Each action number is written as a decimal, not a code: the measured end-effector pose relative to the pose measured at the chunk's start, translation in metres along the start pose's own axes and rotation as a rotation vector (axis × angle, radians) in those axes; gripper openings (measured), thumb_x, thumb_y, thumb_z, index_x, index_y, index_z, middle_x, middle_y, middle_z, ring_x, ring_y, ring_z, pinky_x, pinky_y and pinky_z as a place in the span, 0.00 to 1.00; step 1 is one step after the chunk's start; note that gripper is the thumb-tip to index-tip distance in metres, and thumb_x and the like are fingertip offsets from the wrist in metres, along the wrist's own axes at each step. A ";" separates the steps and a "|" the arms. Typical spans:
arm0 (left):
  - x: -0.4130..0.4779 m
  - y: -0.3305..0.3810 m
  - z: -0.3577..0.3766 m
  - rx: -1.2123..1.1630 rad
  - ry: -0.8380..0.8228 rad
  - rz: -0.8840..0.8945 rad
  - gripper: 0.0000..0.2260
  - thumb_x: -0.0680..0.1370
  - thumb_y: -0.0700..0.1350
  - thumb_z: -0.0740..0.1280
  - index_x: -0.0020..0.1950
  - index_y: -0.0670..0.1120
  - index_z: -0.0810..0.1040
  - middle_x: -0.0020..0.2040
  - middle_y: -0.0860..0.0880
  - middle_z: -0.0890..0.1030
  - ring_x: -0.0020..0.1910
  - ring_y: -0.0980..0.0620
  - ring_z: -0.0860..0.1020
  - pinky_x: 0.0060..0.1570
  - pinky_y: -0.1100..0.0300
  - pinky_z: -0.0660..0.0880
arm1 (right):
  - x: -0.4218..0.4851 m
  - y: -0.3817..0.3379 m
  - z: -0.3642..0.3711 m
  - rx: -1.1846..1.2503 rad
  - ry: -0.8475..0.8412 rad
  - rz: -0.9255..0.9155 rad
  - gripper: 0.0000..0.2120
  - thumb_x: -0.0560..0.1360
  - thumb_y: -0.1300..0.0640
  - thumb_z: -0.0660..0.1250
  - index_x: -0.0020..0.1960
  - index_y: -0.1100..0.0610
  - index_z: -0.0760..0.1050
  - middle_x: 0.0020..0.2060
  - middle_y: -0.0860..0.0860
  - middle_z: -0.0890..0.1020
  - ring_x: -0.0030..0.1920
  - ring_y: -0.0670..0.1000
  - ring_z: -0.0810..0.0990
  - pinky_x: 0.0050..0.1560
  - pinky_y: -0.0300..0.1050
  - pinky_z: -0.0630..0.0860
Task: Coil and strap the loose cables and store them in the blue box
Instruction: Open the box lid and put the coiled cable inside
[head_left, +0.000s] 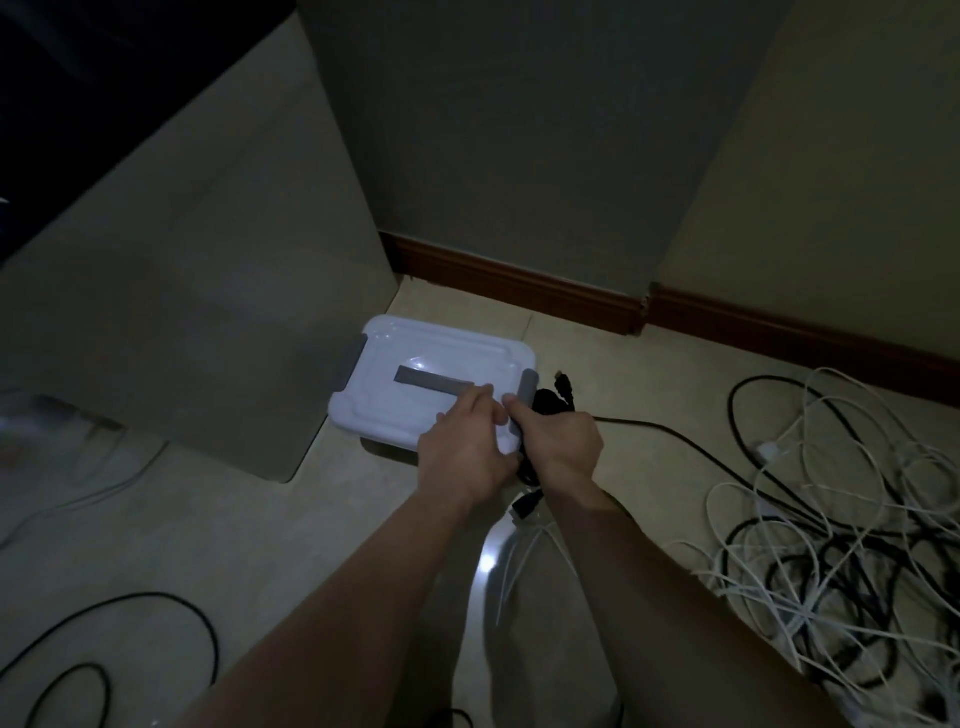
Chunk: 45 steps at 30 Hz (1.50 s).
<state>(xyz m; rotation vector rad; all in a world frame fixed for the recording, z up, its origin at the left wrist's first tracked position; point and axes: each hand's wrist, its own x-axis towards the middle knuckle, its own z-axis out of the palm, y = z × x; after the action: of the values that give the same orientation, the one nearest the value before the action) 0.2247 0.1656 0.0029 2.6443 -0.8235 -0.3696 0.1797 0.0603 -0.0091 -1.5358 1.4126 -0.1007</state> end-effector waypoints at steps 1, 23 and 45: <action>0.000 0.000 -0.001 -0.002 -0.005 0.008 0.20 0.69 0.61 0.72 0.58 0.57 0.74 0.70 0.57 0.69 0.56 0.51 0.77 0.51 0.53 0.74 | 0.001 0.000 0.001 -0.008 -0.002 -0.012 0.27 0.64 0.34 0.77 0.40 0.59 0.82 0.37 0.54 0.84 0.38 0.51 0.82 0.33 0.40 0.74; -0.006 0.016 0.001 0.140 0.056 0.199 0.20 0.69 0.59 0.75 0.55 0.51 0.76 0.62 0.52 0.73 0.55 0.52 0.76 0.49 0.54 0.79 | 0.020 0.041 -0.026 -0.366 -0.004 -0.124 0.35 0.83 0.36 0.47 0.53 0.64 0.79 0.50 0.64 0.82 0.41 0.56 0.78 0.40 0.43 0.68; 0.004 -0.063 -0.071 -0.308 0.207 -0.393 0.08 0.80 0.43 0.66 0.58 0.48 0.77 0.57 0.48 0.79 0.56 0.50 0.76 0.53 0.61 0.69 | -0.031 -0.062 0.016 0.339 -0.215 -0.059 0.27 0.78 0.33 0.61 0.43 0.58 0.80 0.18 0.47 0.74 0.23 0.49 0.79 0.36 0.49 0.82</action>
<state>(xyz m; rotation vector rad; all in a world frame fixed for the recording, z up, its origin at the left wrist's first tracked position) 0.2839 0.2293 0.0416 2.4833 -0.1621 -0.2846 0.2235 0.0824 0.0427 -1.2659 1.1164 -0.1950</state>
